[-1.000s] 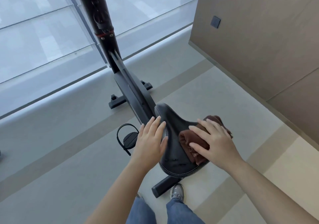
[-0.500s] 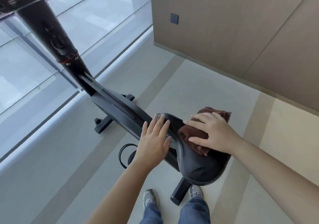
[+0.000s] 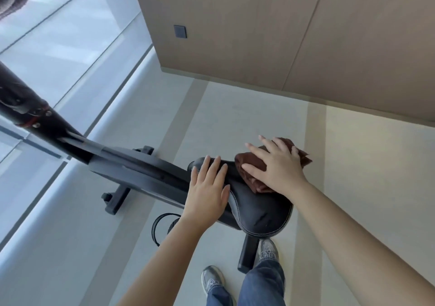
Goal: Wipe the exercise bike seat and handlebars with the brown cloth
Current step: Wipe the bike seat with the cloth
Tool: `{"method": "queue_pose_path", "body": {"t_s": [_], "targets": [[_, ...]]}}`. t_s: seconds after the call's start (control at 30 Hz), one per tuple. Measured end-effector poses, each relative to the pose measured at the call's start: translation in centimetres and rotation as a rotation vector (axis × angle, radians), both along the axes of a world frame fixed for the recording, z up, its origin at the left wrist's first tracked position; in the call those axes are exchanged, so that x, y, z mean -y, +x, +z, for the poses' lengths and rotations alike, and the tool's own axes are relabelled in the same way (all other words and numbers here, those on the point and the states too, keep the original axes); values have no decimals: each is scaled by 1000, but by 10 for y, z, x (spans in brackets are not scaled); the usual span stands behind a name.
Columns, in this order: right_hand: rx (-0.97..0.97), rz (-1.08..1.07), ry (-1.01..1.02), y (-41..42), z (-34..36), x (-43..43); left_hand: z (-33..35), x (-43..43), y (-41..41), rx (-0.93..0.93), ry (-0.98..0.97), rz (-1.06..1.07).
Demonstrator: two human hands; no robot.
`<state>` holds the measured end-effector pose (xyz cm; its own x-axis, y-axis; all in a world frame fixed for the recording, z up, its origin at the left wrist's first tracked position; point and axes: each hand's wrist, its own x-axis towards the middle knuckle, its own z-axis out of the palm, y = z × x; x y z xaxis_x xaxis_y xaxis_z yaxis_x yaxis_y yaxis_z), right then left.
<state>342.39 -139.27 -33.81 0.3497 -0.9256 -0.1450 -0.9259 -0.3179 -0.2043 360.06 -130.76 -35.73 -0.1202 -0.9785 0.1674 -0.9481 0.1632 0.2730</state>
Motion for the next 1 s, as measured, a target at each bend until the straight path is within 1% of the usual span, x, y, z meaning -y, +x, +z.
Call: {"method": "queue_pose_path", "body": {"t_s": [0.2, 0.3, 0.43, 0.57, 0.67, 0.8, 0.9, 1.0], "targets": [[140, -96, -148, -10, -1, -67, -8, -1, 2, -26, -25, -13], [185, -143, -185, -4, -2, -97, -9, -1, 0, -37, -33, -13], [205, -203, -152, 0, -7, -72, -10, -2, 3, -46, -20, -27], [121, -342, -85, 9, -7, -24, -10, -1, 6, -33, -25, -46], [110, -317, -121, 7, -4, -28, -12, -3, 6, -51, -32, -49], [168, -288, -214, 5, -4, -90, -13, -5, 4, -69, -28, -49], [124, -280, -261, 14, -7, -127, -13, -3, 3, -60, -17, -46], [161, -276, -274, 16, -8, -122, -13, -3, 6, -41, 11, -56]]}}
